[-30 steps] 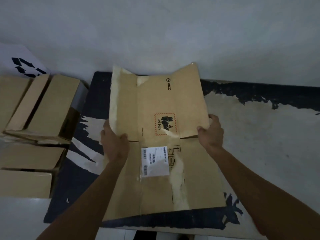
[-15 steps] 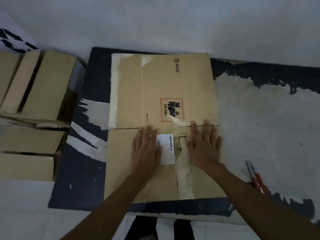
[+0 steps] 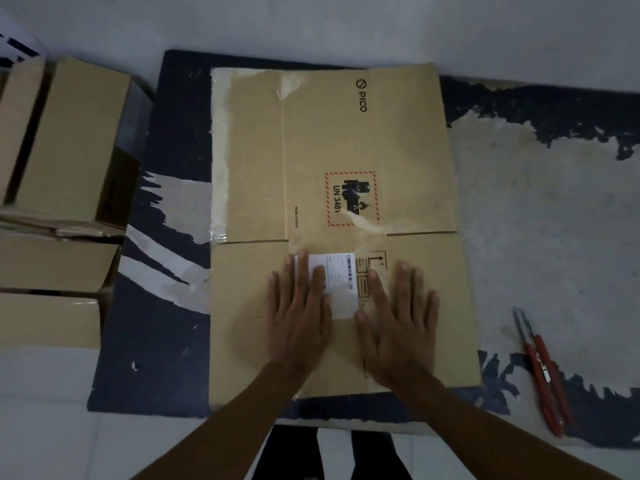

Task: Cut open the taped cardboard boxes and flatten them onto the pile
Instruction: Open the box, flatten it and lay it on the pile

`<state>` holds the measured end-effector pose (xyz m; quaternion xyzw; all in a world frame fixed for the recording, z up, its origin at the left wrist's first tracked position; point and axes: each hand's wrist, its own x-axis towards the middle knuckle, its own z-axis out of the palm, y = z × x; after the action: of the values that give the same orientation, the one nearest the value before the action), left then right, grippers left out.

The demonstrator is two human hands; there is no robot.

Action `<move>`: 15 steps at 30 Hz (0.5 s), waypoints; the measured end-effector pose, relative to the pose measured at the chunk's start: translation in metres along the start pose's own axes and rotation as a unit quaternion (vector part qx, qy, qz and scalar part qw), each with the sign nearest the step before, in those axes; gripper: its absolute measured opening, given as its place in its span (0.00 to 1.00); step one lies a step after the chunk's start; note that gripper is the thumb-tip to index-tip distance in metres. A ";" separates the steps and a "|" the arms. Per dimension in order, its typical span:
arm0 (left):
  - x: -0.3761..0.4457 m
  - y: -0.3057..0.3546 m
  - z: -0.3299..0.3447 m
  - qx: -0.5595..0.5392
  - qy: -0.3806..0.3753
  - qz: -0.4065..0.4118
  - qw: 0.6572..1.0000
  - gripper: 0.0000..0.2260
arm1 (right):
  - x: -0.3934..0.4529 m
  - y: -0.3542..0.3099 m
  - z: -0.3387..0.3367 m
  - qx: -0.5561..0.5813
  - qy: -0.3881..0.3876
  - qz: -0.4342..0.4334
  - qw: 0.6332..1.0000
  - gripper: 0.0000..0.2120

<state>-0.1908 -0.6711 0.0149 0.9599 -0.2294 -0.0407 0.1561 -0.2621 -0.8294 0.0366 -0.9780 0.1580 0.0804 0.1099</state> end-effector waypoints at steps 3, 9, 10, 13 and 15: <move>-0.031 0.011 0.001 0.016 -0.016 0.008 1.000 0.26 | -0.004 0.000 0.001 -0.004 -0.006 0.000 1.000 0.33; -0.038 0.019 0.001 0.003 -0.034 -0.009 0.999 0.27 | -0.002 -0.002 0.002 -0.015 0.000 0.010 1.000 0.33; -0.036 0.019 0.001 0.002 -0.029 -0.010 1.000 0.27 | -0.002 0.000 0.003 -0.016 0.003 0.009 1.000 0.33; -0.032 0.012 0.001 0.001 -0.015 0.015 1.000 0.26 | 0.002 -0.006 -0.001 -0.029 -0.001 0.023 0.999 0.33; -0.018 0.001 -0.005 0.001 0.015 0.053 0.999 0.20 | 0.023 -0.015 -0.015 -0.029 -0.002 0.049 0.998 0.27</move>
<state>-0.2064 -0.6627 0.0199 0.9472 -0.2773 -0.0182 0.1602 -0.2338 -0.8263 0.0498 -0.9716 0.2034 0.0925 0.0774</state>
